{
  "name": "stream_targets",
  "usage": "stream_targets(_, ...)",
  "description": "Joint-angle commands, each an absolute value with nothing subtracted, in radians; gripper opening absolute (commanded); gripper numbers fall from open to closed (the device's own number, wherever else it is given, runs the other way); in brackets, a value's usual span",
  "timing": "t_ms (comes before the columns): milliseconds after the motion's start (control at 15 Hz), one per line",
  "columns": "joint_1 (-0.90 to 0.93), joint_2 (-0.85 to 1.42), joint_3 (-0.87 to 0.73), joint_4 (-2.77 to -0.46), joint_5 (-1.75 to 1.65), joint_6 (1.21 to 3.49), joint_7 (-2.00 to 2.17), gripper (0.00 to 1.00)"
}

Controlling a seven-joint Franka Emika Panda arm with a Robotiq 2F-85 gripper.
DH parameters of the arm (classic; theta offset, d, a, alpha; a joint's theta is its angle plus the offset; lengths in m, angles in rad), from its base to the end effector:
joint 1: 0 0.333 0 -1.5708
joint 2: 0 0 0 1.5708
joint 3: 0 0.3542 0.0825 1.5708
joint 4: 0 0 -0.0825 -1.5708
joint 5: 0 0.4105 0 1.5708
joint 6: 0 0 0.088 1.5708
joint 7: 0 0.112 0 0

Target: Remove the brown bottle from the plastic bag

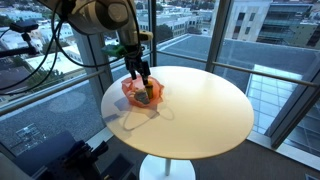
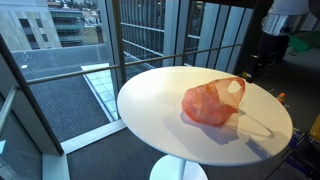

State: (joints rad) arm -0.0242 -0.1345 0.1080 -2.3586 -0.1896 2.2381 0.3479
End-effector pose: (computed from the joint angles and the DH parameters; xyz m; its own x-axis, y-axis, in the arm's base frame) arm 0.4991 0.0361 0.4005 0.9880 -0.1431 0.0584 -0.1505 -0.9767 0.1530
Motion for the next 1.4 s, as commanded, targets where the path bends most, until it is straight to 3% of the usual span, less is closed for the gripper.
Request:
stream_targets(0,-0.006,-0.071,0.092,-2.332,-0.173,2.317,0.342,1.0)
stream_targets(1333,0.107,0.279,0.054,-2.052,-0.172,2.426,0.363,1.0)
